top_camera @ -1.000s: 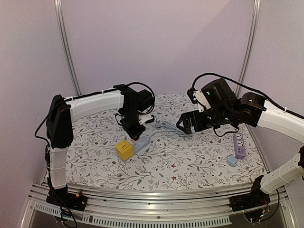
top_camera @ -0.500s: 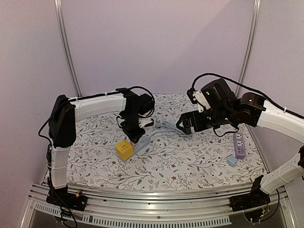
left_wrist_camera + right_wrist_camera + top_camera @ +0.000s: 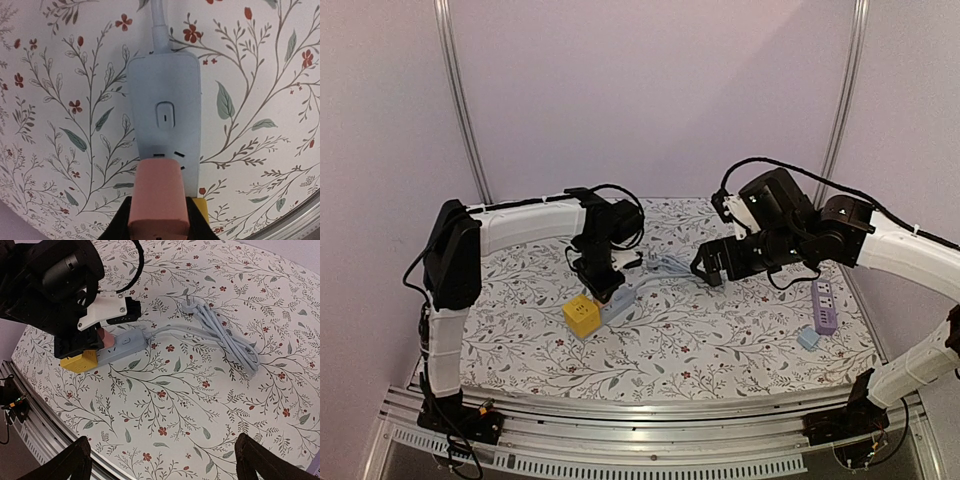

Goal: Insert the plug

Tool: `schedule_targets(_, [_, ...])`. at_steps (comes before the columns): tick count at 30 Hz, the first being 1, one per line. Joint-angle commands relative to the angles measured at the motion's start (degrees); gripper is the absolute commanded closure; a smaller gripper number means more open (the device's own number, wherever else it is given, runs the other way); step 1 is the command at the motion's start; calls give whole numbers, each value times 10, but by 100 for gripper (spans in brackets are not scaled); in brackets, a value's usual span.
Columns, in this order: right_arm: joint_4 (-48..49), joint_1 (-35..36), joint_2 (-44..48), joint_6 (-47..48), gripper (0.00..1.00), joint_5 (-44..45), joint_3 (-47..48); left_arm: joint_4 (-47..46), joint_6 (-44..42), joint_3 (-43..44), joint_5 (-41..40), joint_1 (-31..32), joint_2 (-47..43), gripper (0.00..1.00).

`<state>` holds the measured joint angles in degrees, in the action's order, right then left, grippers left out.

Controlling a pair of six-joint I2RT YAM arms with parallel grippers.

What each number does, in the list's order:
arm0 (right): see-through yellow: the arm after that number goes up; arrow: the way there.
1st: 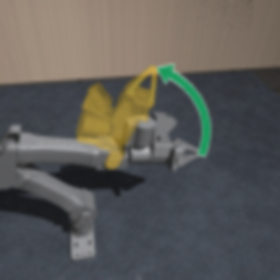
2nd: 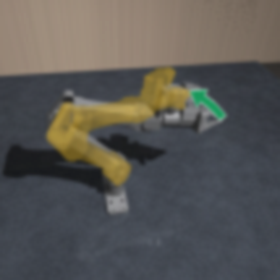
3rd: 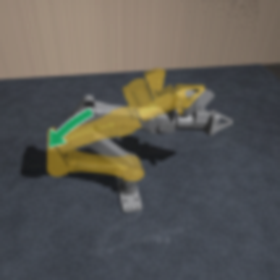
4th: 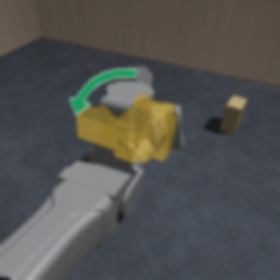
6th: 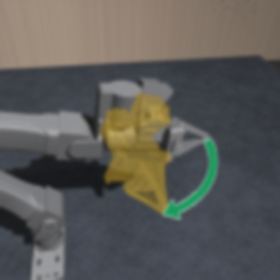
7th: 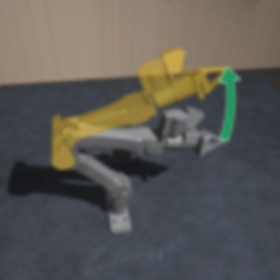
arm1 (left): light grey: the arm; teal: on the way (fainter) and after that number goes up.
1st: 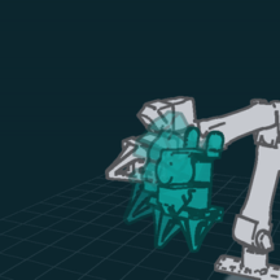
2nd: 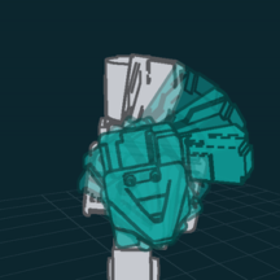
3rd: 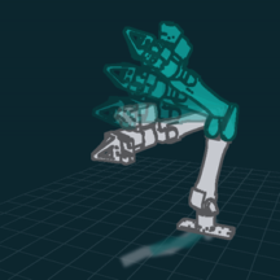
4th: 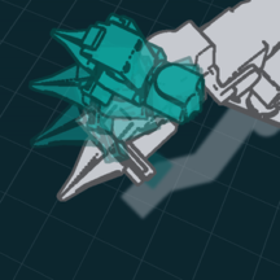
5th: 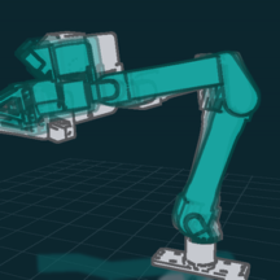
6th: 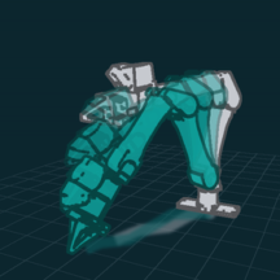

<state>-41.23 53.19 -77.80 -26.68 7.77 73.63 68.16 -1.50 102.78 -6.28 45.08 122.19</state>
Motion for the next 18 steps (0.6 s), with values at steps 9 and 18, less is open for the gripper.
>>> schedule_targets(9, [-12, 0, -16, 12, 1, -4, 12, -21, 10, -7, 23, -11, 12, 100])
schedule_targets(18, [-14, -1, -16, 14, 1, -2, 10, -29, 13, -7, 31, -16, 14, 100])
